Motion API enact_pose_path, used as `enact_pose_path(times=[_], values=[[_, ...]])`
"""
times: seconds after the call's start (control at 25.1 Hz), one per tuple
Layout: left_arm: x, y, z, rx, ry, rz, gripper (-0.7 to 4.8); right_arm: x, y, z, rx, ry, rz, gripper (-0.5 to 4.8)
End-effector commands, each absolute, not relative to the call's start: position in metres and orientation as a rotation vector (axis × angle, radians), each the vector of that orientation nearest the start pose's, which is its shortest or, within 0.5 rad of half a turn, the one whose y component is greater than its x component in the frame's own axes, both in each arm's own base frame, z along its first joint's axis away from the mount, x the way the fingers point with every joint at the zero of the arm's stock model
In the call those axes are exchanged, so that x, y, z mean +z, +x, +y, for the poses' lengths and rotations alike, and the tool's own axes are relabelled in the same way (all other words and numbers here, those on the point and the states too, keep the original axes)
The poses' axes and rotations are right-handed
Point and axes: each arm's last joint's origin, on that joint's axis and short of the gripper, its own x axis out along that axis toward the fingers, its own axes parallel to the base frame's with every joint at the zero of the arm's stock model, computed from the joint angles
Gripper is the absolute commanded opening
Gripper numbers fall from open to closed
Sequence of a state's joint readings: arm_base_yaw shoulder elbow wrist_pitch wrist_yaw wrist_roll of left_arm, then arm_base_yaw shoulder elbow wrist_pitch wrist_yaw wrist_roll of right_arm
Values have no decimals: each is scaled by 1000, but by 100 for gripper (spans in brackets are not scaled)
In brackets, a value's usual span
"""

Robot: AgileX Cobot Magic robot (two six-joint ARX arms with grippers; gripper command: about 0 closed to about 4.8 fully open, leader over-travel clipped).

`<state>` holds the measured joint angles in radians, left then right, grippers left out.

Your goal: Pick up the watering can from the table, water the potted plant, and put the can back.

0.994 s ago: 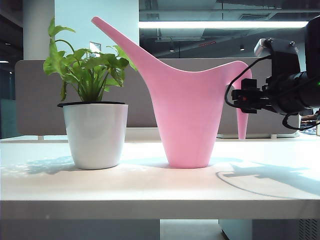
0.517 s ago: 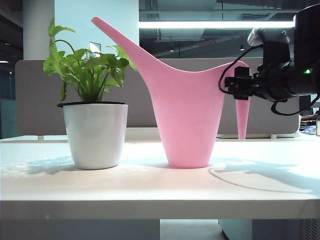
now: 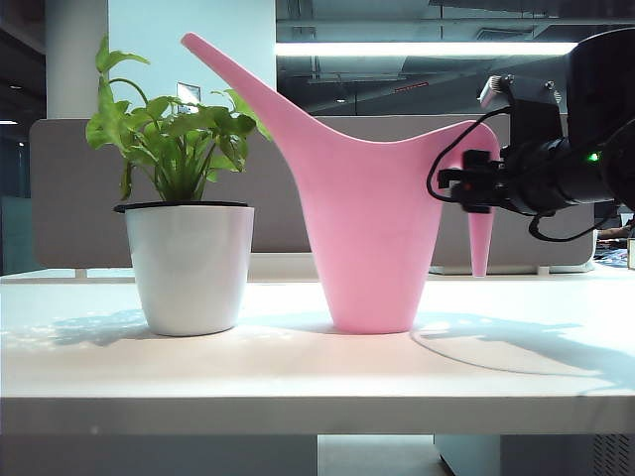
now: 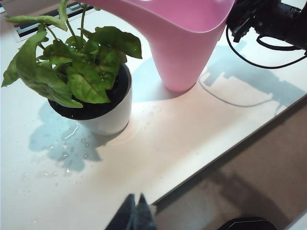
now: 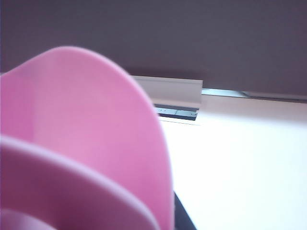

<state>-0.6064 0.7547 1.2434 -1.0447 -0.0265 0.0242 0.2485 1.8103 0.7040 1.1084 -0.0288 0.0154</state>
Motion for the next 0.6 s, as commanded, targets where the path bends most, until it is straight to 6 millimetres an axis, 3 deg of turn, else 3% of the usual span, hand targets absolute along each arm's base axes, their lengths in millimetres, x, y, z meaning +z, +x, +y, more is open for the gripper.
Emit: enact_pose_path(times=[0.04, 0.16, 0.28, 0.6], values=[[403, 80, -55, -574, 188, 521, 3, 173, 332, 86, 280, 22, -34, 116], [403, 80, -55, -575, 188, 521, 3, 177, 332, 86, 280, 24, -49, 34], [403, 80, -55, -575, 188, 521, 3, 190, 328, 85, 277, 4, -90, -3], [403, 80, -55, -575, 188, 521, 3, 250, 312, 78, 209, -201, -114, -1]])
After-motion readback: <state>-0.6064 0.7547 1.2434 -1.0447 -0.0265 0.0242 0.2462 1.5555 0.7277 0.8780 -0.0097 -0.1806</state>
